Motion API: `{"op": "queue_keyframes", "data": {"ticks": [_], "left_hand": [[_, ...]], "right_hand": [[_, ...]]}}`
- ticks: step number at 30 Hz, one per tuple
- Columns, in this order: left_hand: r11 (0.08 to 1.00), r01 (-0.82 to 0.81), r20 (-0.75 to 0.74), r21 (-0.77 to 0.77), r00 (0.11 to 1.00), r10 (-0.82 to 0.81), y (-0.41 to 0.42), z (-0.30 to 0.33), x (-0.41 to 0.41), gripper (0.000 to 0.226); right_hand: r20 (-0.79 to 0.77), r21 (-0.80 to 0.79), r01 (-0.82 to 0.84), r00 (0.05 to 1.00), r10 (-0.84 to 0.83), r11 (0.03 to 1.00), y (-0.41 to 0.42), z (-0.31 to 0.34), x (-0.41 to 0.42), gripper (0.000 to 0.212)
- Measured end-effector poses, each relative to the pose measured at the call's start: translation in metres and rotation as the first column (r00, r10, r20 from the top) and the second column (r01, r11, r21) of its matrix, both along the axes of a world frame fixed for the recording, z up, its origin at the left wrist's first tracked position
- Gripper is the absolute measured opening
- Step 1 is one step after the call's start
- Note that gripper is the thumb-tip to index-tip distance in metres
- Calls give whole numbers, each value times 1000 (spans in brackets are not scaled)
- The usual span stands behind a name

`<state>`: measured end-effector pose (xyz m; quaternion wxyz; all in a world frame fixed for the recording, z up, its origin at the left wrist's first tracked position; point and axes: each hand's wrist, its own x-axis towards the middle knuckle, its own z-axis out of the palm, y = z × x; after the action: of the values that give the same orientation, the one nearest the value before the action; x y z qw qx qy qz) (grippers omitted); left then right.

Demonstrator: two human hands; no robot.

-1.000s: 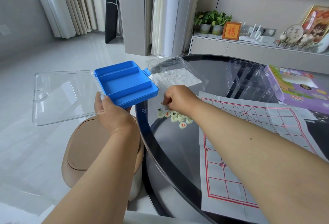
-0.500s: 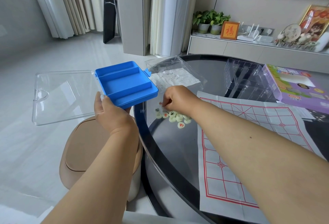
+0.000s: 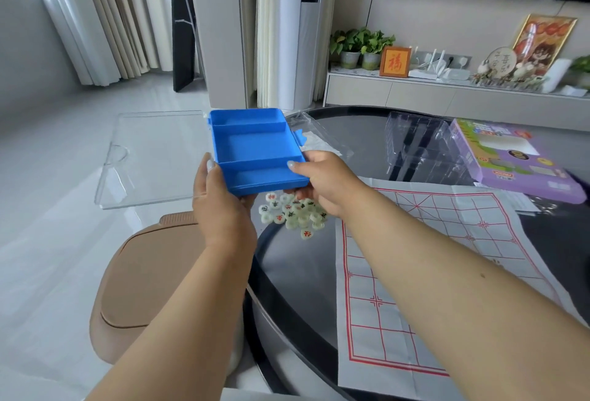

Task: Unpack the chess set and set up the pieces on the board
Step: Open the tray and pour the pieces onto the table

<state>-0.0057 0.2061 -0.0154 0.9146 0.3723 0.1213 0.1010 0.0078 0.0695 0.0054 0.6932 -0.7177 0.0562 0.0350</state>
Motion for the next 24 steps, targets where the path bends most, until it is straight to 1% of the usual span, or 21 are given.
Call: {"op": "queue_keyframes", "data": {"ticks": [3, 4, 6, 8, 11, 13, 15, 19, 21, 22, 24], "left_hand": [[973, 207, 105, 102, 970, -218, -11, 8, 1, 41], [955, 264, 107, 137, 954, -279, -14, 12, 1, 38], [927, 341, 55, 155, 934, -353, -19, 18, 2, 29], [914, 377, -12, 152, 925, -380, -23, 22, 6, 29], [891, 405, -102, 205, 914, -393, -39, 31, 24, 34], [863, 449, -117, 231, 893, -434, -54, 39, 39, 29], [843, 494, -129, 212, 869, -477, -71, 48, 54, 24], [828, 537, -217, 163, 838, -501, -103, 53, 92, 21], [821, 547, -272, 165, 825, -495, -115, 51, 111, 11], [817, 550, -294, 170, 820, -491, -120, 49, 121, 11], [815, 549, -326, 185, 817, -476, -130, 44, 138, 13]], "right_hand": [[-32, 122, 158, 987, -155, 980, -19, 5, -7, 14], [-45, 146, 204, 979, -200, 968, -27, 7, -8, 11], [-61, 154, 285, 958, -279, 946, -44, 12, -9, 8], [-66, 124, 355, 935, -350, 927, -64, 15, -8, 2], [-70, 75, 459, 888, -455, 885, -94, 18, -2, 9], [-88, 94, 526, 850, -519, 846, -110, 18, 5, 13], [-93, 122, 573, 819, -566, 810, -122, 19, 15, 18], [-86, 172, 605, 796, -600, 778, -139, 16, 43, 21], [-80, 100, 623, 782, -618, 776, -146, 9, 59, 23], [-62, 39, 627, 779, -624, 778, -150, 6, 65, 26], [4, -152, 606, 790, -613, 781, -159, -2, 76, 31]]}}
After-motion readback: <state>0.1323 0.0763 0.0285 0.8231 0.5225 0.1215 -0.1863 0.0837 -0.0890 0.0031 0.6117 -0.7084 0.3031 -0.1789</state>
